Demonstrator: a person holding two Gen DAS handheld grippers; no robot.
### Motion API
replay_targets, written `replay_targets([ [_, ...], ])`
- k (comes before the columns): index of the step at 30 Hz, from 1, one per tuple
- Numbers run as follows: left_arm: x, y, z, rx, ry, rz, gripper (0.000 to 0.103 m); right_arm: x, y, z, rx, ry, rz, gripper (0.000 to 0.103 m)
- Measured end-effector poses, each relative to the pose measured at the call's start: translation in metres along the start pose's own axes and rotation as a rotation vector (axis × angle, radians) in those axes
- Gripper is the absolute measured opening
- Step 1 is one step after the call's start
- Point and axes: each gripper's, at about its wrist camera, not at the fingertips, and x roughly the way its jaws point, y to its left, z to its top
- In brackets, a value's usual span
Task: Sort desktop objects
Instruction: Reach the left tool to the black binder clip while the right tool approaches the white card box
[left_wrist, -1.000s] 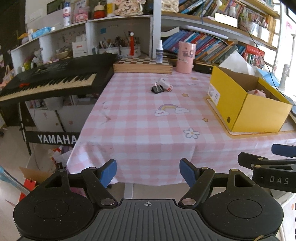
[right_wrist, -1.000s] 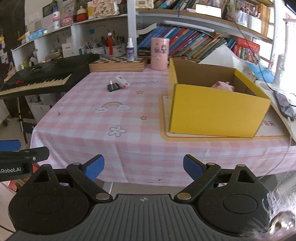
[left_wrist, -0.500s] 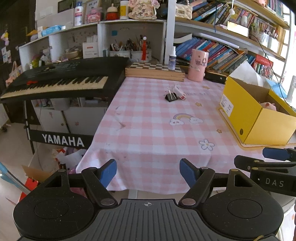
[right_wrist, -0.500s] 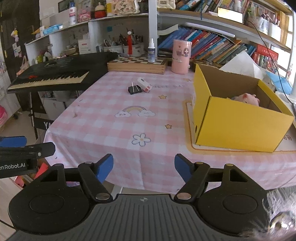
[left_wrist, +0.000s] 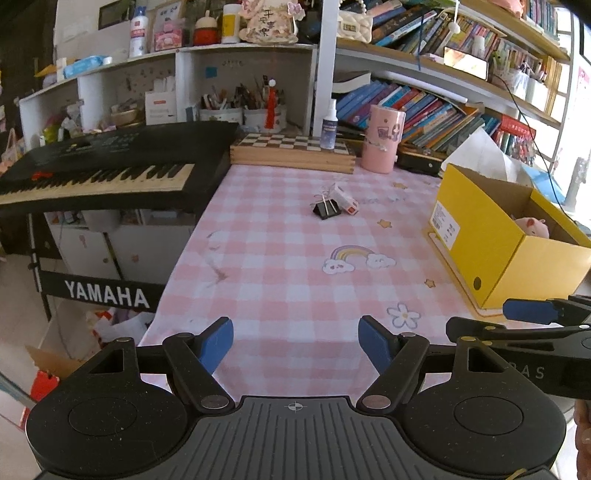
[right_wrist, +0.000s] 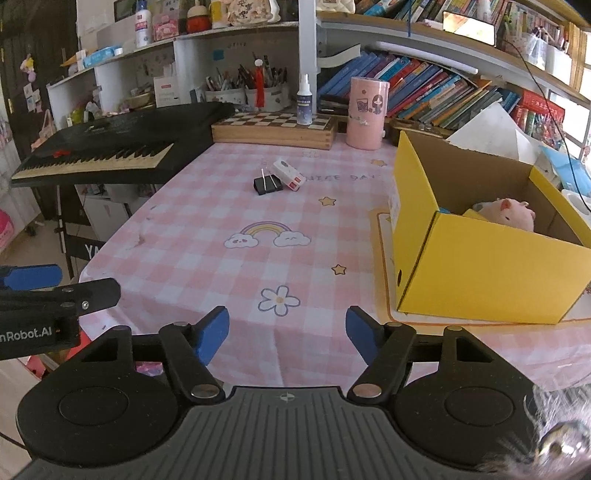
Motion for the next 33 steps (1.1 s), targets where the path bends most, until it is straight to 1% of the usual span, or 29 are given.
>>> replay_targets([
  [4,0.018,-0.003,0.01,0.005,0.009,-0.013,0.076,0.015,-0.005,0.011,-0.005,-0.002,0.002,0.068],
  [8,0.034,-0.002,0.021,0.007,0.008,-0.016,0.076,0.035,-0.014,0.029,0.032,0.018,0.007,0.068],
  [12,0.054,-0.001,0.033,0.002,0.024,-0.012,0.075,0.055,-0.021,0.048,0.067,0.028,0.016,0.068],
  [16,0.073,-0.001,0.046,0.008,0.027,-0.007,0.075,0.067,-0.026,0.072,0.103,-0.003,0.021,0.068],
  [19,0.086,-0.002,0.057,0.011,0.02,-0.003,0.075,0.078,-0.029,0.088,0.116,-0.006,0.03,0.068],
  [24,0.108,-0.012,0.073,0.04,0.011,-0.017,0.074,0.102,-0.036,0.109,0.139,0.009,0.043,0.068],
  [27,0.123,-0.017,0.08,0.053,0.018,-0.021,0.074,0.119,-0.041,0.121,0.161,0.029,0.054,0.069],
  [33,0.146,-0.019,0.092,0.06,0.035,-0.006,0.073,0.162,-0.048,0.144,0.21,0.077,0.09,0.069],
])
